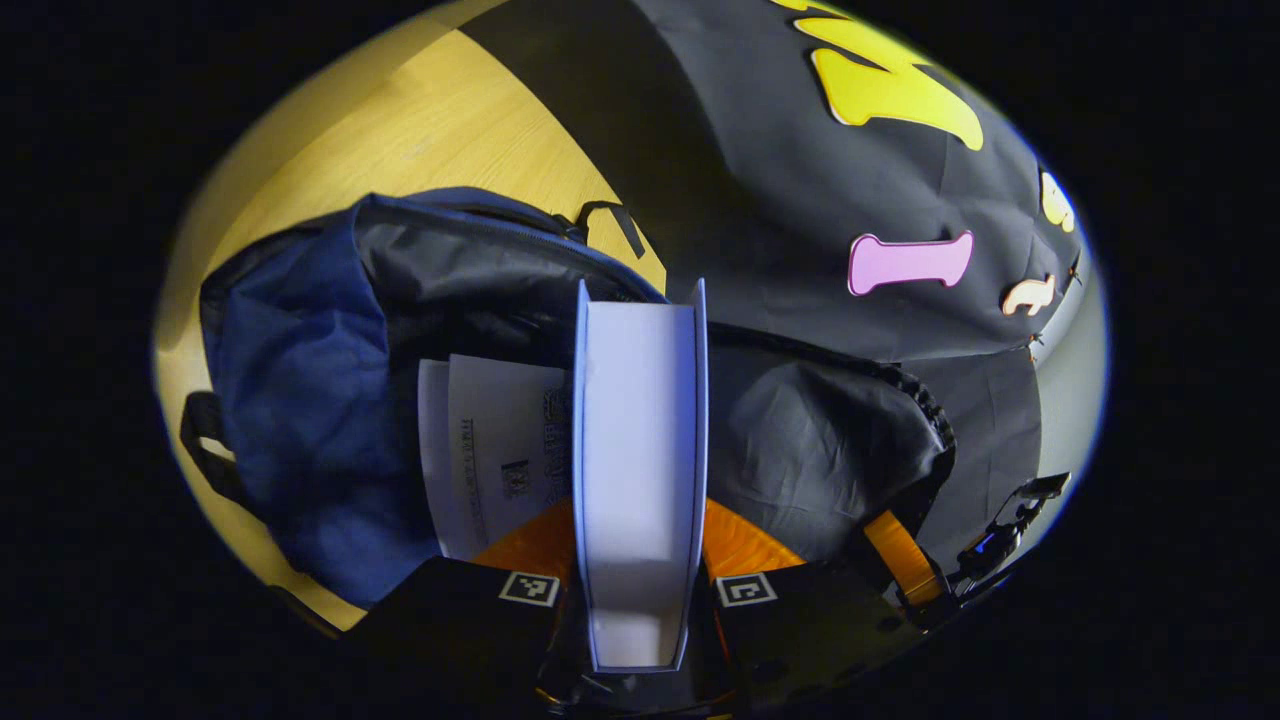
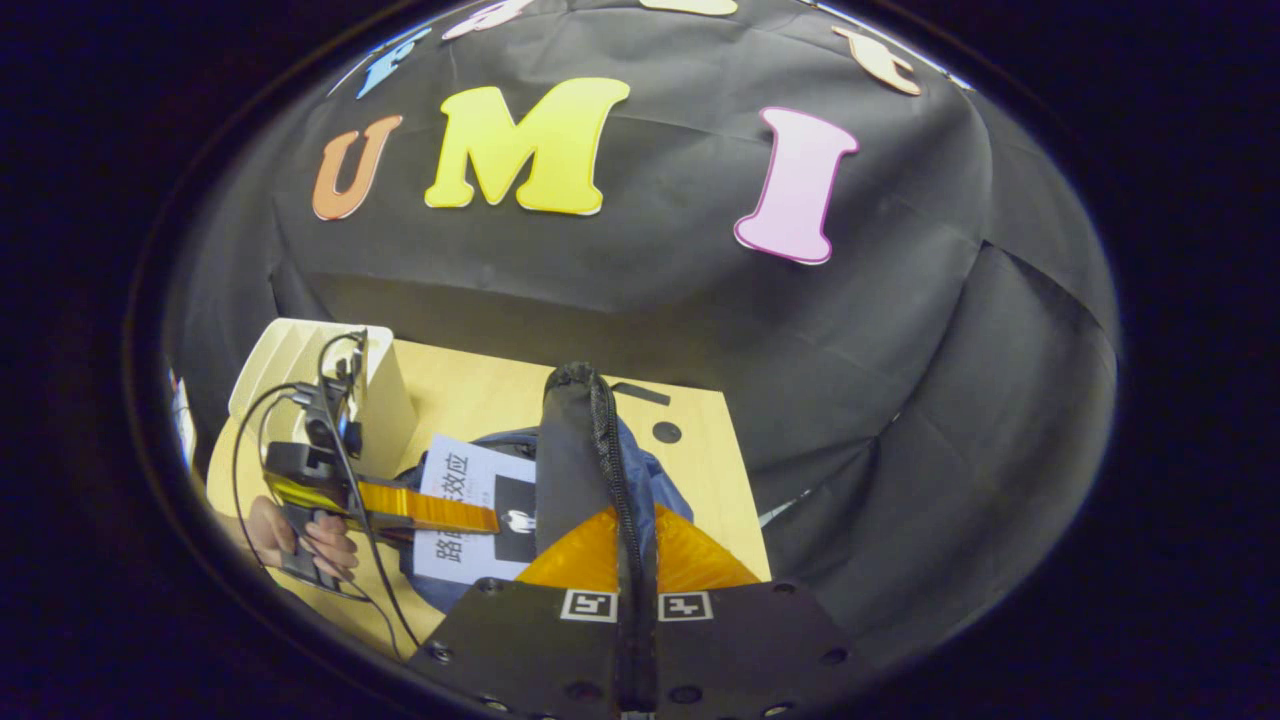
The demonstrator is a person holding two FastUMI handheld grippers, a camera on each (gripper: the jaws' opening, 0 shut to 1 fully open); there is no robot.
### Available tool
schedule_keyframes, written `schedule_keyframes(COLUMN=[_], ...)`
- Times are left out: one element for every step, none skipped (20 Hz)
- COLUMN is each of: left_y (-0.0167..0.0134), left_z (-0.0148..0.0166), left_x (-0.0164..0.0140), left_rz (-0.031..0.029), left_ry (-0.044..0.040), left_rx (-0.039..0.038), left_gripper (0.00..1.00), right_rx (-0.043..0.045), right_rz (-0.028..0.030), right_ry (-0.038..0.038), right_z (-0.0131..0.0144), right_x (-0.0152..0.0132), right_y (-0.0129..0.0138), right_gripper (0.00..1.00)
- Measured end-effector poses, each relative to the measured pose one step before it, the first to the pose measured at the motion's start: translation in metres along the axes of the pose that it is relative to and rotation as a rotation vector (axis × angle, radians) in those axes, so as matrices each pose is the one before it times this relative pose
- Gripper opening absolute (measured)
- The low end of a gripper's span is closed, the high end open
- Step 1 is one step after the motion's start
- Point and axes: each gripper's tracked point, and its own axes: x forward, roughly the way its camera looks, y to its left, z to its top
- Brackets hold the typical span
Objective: Open the schoolbag, grab two books from the bookshelf and put them into the schoolbag.
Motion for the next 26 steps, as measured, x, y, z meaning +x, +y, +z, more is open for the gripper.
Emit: schedule_keyframes(left_y=[0.00164, 0.00404, 0.0046, 0.00327, 0.00131, 0.00247, 0.0015, 0.00353, 0.00664, 0.00566, 0.00189, 0.00088, 0.00243, 0.00237, 0.00613, 0.00587, 0.00456, 0.00266, 0.00401, 0.00151, 0.00197, 0.00047, -0.00007, -0.0001, 0.00289, 0.00276], left_z=[-0.0035, -0.00575, -0.00419, 0.00167, 0.00197, 0.00017, 0.00124, -0.0013, -0.00129, -0.00223, -0.00114, -0.00142, -0.00242, -0.00415, -0.00208, -0.00275, -0.00031, -0.00103, -0.00002, -0.00096, -0.00211, -0.00263, -0.00243, -0.00058, 0.0024, 0.0012], left_x=[0.00771, 0.00777, 0.00764, 0.01092, 0.00733, 0.00305, 0.00291, 0.00169, -0.00003, 0.00219, -0.0004, -0.00039, -0.00175, -0.00283, -0.00437, -0.00579, -0.00486, -0.00518, -0.01037, -0.00916, -0.00976, -0.0133, -0.01372, -0.01346, -0.0144, -0.01702], left_rz=[-0.01013, -0.00385, 0.00159, -0.01041, -0.01246, -0.00805, -0.00294, 0.00805, 0.02894, 0.01823, 0.01463, 0.02118, 0.03004, 0.03415, 0.06183, 0.05955, 0.05091, 0.0406, 0.03688, 0.0346, 0.03018, 0.02399, 0.02737, 0.03125, 0.04232, 0.04643], left_ry=[0.01058, 0.0126, 0.01383, 0.0033, -0.00018, 0.00183, 0.00013, 0.00525, 0.00133, 0.0149, 0.01232, 0.01035, 0.01574, 0.02506, 0.01674, 0.01027, 0.00251, 0.00428, -0.00194, -0.00281, -0.00613, -0.00577, -0.00553, -0.01788, -0.02718, -0.03095], left_rx=[-0.00645, -0.00361, 0.00114, -0.01068, -0.01433, -0.00797, -0.0048, -0.004, -0.00502, -0.00629, -0.00987, -0.00428, -0.00729, -0.00183, 0.00598, 0.01669, 0.01326, 0.01655, 0.00743, 0.00817, 0.00919, 0.01987, 0.03005, 0.03757, 0.04952, 0.0575], left_gripper=[0.43, 0.43, 0.43, 0.43, 0.43, 0.43, 0.43, 0.45, 0.46, 0.51, 0.55, 0.67, 0.63, 0.65, 0.68, 0.71, 0.75, 0.77, 0.85, 0.77, 0.77, 0.77, 0.78, 0.78, 0.77, 0.77], right_rx=[-0.00183, -0.0008, -0.00016, 0.00487, 0.00314, 0.00014, 0.00151, 0.00268, 0.00372, 0.00288, -0.00131, -0.00384, -0.00289, 0.00081, 0.00557, 0.0056, 0.00379, 0.00513, 0.00578, 0.00537, 0.00669, 0.00667, 0.00821, 0.00778, 0.00688, 0.00857], right_rz=[0.00153, 0.00271, 0.00444, 0.00613, 0.00342, 0.00218, 0.00267, 0.00307, 0.00455, 0.00417, 0.00372, 0.00157, -0.00076, 0.00006, 0.00637, 0.00709, 0.00413, 0.0062, 0.00448, 0.00618, 0.00722, 0.00763, 0.00651, 0.00774, 0.00609, 0.00848], right_ry=[-0.0014, 0.00069, 0.00156, 0.00194, 0.00127, 0.00084, -0.00079, 0.0009, 0.00329, 0.00314, 0.00108, -0.00076, -0.00396, -0.00231, 0.00089, 0.00148, 0.00035, -0.0009, -0.00292, -0.0003, -0.00123, 0.00037, -0.00201, -0.00145, -0.00173, -0.00246], right_z=[0.00088, 0.00046, 0.00046, 0.00055, -0.00002, 0.00047, -0.00111, -0.00074, -0.00112, -0.00091, -0.00222, -0.00019, -0.00094, 0.00094, -0.00146, -0.00101, -0.00168, 0.0003, -0.00099, -0.00067, -0.00105, -0.00206, -0.00177, -0.00098, -0.00263, -0.00078], right_x=[0.0012, 0.00083, 0.0018, 0.00116, 0.00154, 0.00123, 0.00028, 0.00114, 0.00192, 0.00105, 0.00206, 0.00023, 0.00047, 0.00167, 0.00171, 0.00038, 0.00132, 0.00026, -0.00032, -0.00017, -0.00035, -0.00062, -0.001, -0.00046, -0.0017, -0.0007], right_y=[0.00105, 0.00159, 0.00157, 0.00178, 0.00077, 0.00087, 0.00034, 0.00063, 0.00125, 0.00164, 0.00089, 0.00087, -0.00097, 0.00036, 0.00181, 0.00225, 0.00069, 0.00212, 0.0013, 0.00202, 0.0026, 0.00276, 0.00268, 0.00425, 0.00344, 0.00429], right_gripper=[0.0, 0.0, 0.0, 0.0, 0.0, 0.0, 0.0, 0.0, 0.0, 0.0, 0.0, 0.0, 0.0, 0.0, 0.0, 0.0, 0.0, 0.0, 0.0, 0.0, 0.0, 0.0, 0.0, 0.0, 0.0, 0.0])
